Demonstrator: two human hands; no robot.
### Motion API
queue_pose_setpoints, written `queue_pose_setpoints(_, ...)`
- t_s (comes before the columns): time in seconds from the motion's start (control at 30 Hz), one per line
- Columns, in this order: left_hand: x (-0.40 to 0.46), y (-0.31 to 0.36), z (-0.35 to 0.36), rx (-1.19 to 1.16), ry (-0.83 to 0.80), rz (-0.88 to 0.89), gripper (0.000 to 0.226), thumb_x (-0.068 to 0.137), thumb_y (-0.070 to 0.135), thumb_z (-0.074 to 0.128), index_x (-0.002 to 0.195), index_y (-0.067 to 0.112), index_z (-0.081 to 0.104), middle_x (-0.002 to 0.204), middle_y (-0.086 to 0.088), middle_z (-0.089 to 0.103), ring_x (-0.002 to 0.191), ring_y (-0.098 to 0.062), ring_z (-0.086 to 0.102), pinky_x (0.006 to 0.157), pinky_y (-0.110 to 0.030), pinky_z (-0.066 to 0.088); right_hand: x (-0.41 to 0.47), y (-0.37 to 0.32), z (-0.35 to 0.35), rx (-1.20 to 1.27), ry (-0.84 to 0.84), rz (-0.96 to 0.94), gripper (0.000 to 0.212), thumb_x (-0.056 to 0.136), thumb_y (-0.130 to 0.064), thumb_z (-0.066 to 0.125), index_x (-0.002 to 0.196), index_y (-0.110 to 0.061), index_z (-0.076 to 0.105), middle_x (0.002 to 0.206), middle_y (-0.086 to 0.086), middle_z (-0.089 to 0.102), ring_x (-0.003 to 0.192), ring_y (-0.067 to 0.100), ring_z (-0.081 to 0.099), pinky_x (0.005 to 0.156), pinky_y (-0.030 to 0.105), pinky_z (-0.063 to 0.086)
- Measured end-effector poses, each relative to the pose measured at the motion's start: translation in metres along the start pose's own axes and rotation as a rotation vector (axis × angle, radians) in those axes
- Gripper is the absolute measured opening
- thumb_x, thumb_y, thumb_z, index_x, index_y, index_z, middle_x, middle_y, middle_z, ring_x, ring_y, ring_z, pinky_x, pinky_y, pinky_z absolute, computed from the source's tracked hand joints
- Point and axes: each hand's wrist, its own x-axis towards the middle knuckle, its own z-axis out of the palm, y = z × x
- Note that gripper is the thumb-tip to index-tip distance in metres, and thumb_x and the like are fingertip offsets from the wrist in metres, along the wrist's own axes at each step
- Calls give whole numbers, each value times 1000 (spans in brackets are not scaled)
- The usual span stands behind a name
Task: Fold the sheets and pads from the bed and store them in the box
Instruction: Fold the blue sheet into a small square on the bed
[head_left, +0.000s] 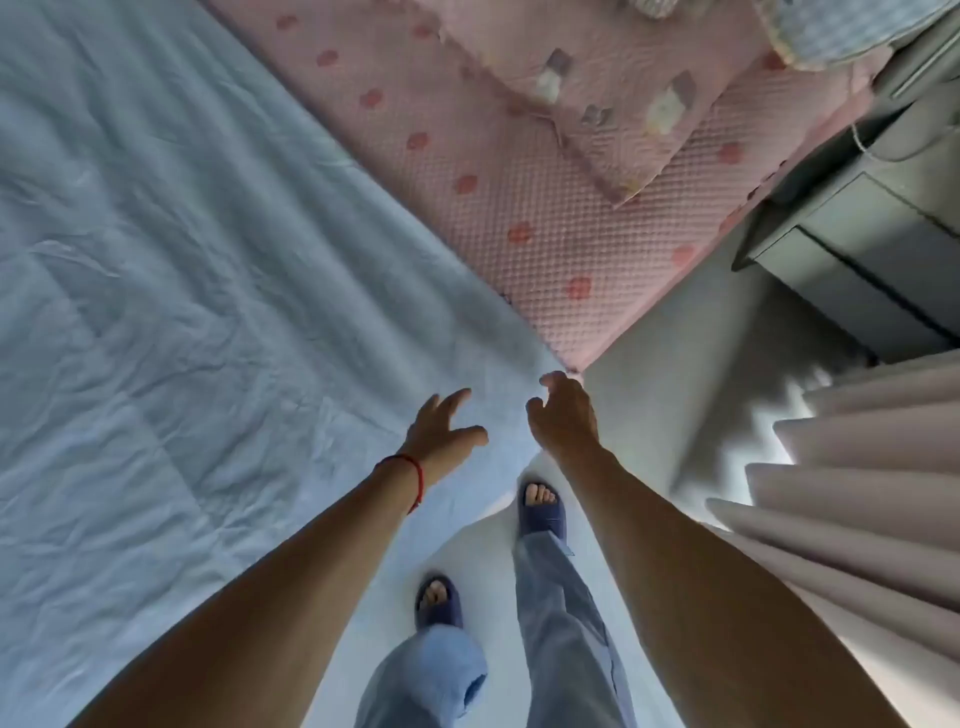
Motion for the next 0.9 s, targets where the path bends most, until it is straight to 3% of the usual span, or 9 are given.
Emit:
queue_pose_setpoints(0.17, 65, 24, 10, -261, 123, -146, 72, 91, 27, 62, 157, 31, 33, 161, -2, 33, 142, -25, 40, 116, -41, 37, 70, 8, 7, -145, 147, -105, 40, 104, -21, 51, 141, -10, 44, 132, 17, 52, 121, 35, 54, 98, 46, 47)
queue_pose_setpoints(0.33, 98, 14, 23, -120, 150, -233, 75, 90, 34, 63, 157, 37, 30, 163, -6, 12, 144, -34, 33, 114, -52, 38, 83, 29, 17, -266, 369, -296, 37, 97, -22, 67, 129, -8, 56, 103, 15, 65, 93, 34, 63, 73, 43, 55)
queue_pose_setpoints(0.43, 105, 18, 22, -66, 109, -255, 78, 90, 42, 62, 158, 38, 23, 163, -6, 8, 143, -35, 33, 114, -53, 38, 90, 42, 25, -318, 514, -409, 20, 93, -22, 71, 103, -7, 61, 86, 11, 64, 79, 36, 61, 67, 43, 50)
queue_pose_setpoints(0.53, 107, 27, 23, -57, 61, -278, 90, 87, 58, 63, 160, 39, 14, 167, -3, 0, 151, -30, 22, 118, -53, 32, 79, 45, 22, -290, 524, -463, 24, 98, -27, 67, 85, -9, 57, 74, 9, 59, 69, 33, 57, 62, 42, 50)
queue_pose_setpoints(0.63, 106, 32, 27, -52, 22, -318, 109, 75, 81, 60, 160, 42, 4, 168, 1, -13, 155, -30, 10, 120, -56, 27, 58, 42, 25, -243, 447, -605, 25, 98, -26, 68, 83, -9, 57, 61, 8, 59, 55, 33, 58, 54, 37, 51)
queue_pose_setpoints(0.67, 105, 35, 27, -101, 21, -313, 112, 72, 85, 60, 160, 41, 8, 169, 0, -9, 155, -30, 11, 120, -58, 26, 47, 39, 28, -237, 356, -674, 23, 100, -27, 66, 86, -9, 58, 59, 7, 58, 51, 32, 58, 49, 36, 51)
queue_pose_setpoints(0.73, 103, 39, 24, -215, 81, -265, 103, 73, 81, 62, 157, 29, 31, 164, -7, 24, 150, -31, 27, 118, -58, 31, 24, 35, 37, -184, 145, -729, 25, 105, -34, 54, 94, -11, 59, 60, 5, 57, 49, 30, 58, 45, 38, 52)
queue_pose_setpoints(0.8, 98, 32, 13, -303, 320, -261, 70, 85, 59, 64, 136, 11, 56, 138, -13, 58, 128, -33, 55, 108, -49, 46, 0, 26, 46, -178, 84, -783, 29, 105, -38, 47, 92, -14, 58, 56, 1, 53, 44, 26, 56, 42, 34, 51)
queue_pose_setpoints(0.9, 72, -5, -7, -376, 594, -343, 37, 96, 35, 53, 104, 2, 65, 113, -16, 68, 107, -36, 64, 95, -41, 53, -33, 11, 67, -279, 82, -920, 26, 100, -37, 50, 87, -17, 59, 50, -6, 51, 36, 20, 52, 40, 21, 30)
